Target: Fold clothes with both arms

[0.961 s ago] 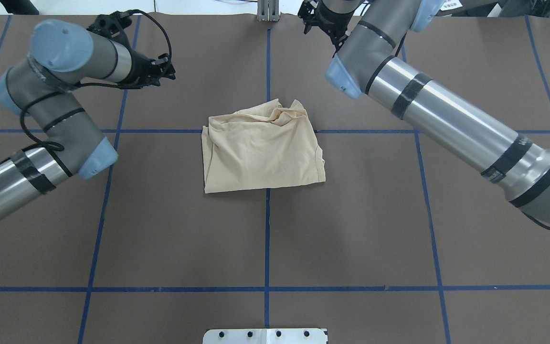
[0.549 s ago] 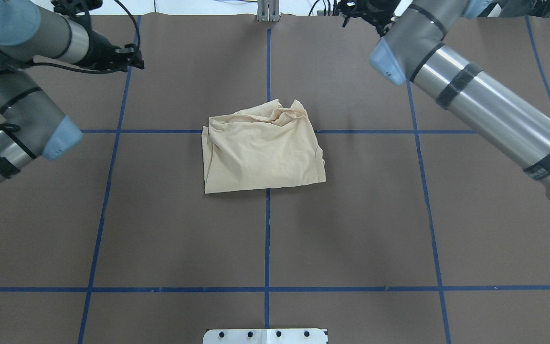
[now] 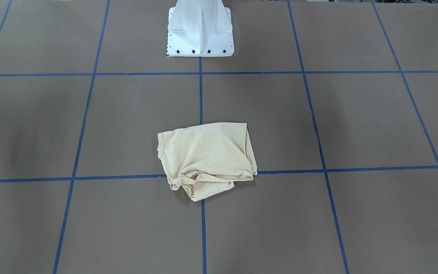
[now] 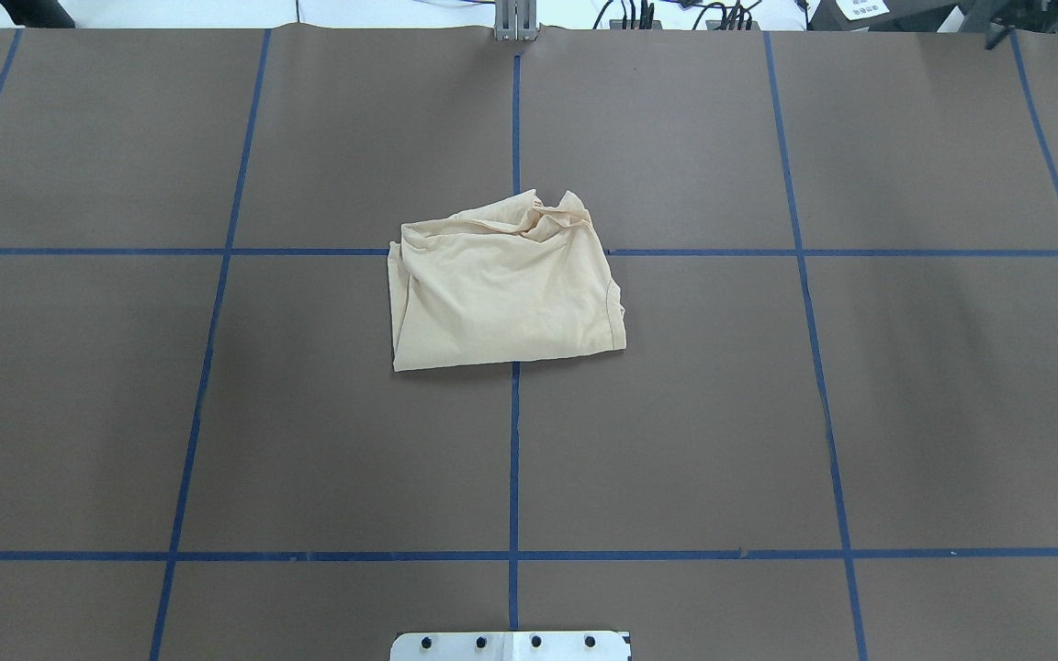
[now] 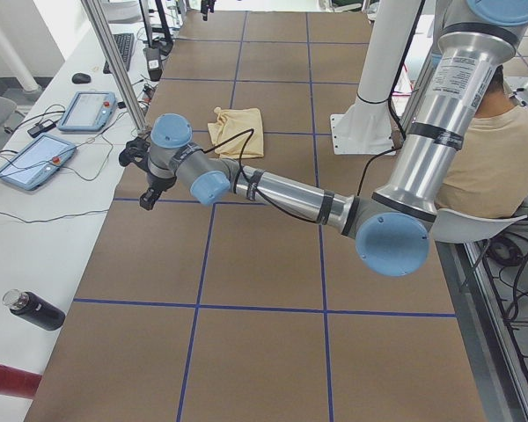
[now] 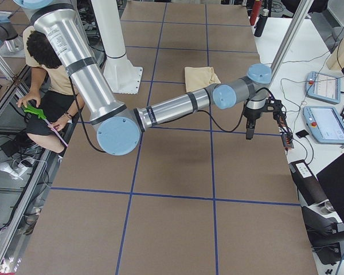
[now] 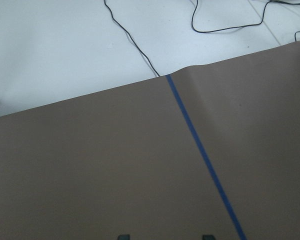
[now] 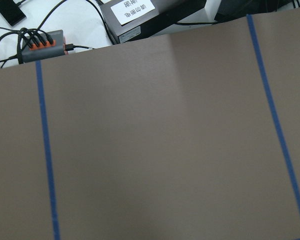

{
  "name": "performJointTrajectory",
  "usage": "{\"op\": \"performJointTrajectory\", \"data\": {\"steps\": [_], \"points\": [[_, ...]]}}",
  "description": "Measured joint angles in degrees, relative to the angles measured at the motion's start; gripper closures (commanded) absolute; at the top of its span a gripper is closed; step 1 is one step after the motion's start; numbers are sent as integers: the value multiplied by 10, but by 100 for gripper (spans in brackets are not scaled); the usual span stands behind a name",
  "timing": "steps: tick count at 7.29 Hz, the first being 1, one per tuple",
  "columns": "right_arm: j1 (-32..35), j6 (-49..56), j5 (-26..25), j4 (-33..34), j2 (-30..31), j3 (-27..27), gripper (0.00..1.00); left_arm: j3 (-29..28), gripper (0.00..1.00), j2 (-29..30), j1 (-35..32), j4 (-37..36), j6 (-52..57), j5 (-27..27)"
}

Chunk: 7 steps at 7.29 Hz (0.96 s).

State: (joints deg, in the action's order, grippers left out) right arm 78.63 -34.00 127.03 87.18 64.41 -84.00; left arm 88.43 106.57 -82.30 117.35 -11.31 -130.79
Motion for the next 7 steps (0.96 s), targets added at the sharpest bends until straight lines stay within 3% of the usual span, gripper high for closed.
{"op": "performJointTrajectory", "data": {"steps": [2, 4, 7], "points": [[37, 128, 15, 8, 77, -38, 0, 18, 0, -38, -46, -19, 103, -1], [58, 227, 39, 7, 122, -44, 0, 41, 0, -44, -58, -54, 125, 2], [61, 256, 55, 4, 145, -40, 0, 70, 0, -53, -62, -77, 127, 2]]}}
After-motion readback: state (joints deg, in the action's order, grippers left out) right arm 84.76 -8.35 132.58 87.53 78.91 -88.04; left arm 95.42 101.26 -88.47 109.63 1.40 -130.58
